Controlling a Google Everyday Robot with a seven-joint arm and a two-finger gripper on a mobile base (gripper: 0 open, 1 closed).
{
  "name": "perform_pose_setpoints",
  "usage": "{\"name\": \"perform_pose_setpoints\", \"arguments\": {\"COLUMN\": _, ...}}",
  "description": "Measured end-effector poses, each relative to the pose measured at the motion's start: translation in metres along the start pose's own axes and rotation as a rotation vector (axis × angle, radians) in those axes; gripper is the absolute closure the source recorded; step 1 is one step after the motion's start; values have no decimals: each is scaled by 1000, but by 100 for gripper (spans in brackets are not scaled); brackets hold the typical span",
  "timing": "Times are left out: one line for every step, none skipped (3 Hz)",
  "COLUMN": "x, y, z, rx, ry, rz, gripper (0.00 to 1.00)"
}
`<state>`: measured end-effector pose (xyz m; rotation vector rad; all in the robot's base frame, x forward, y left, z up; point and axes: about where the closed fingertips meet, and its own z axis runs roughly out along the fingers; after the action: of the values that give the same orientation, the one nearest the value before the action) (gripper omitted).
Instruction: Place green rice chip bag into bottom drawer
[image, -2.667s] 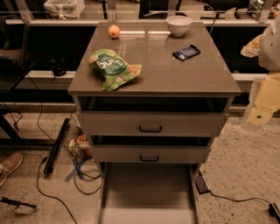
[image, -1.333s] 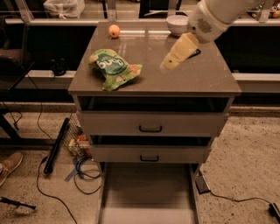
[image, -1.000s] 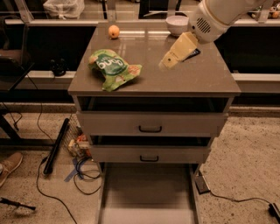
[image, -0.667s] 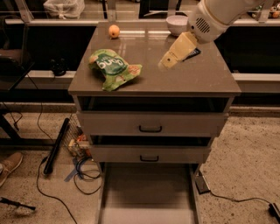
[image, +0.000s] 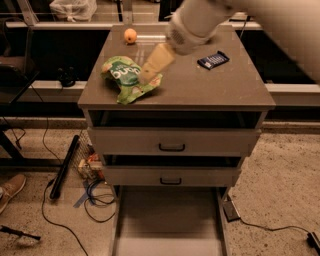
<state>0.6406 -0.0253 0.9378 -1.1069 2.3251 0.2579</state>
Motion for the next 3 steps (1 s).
{"name": "perform_pose_setpoints", "arguments": {"x": -33, "y": 14, "z": 35, "rx": -18, "ry": -21, "rz": 29, "gripper": 0}}
{"name": "perform_pose_setpoints", "arguments": {"x": -57, "y": 25, "z": 68, "rx": -54, "ry": -42, "rz": 67, "gripper": 0}}
{"name": "perform_pose_setpoints", "arguments": {"x": -69, "y": 32, "z": 95, "rx": -76, "ry": -39, "rz": 94, "gripper": 0}}
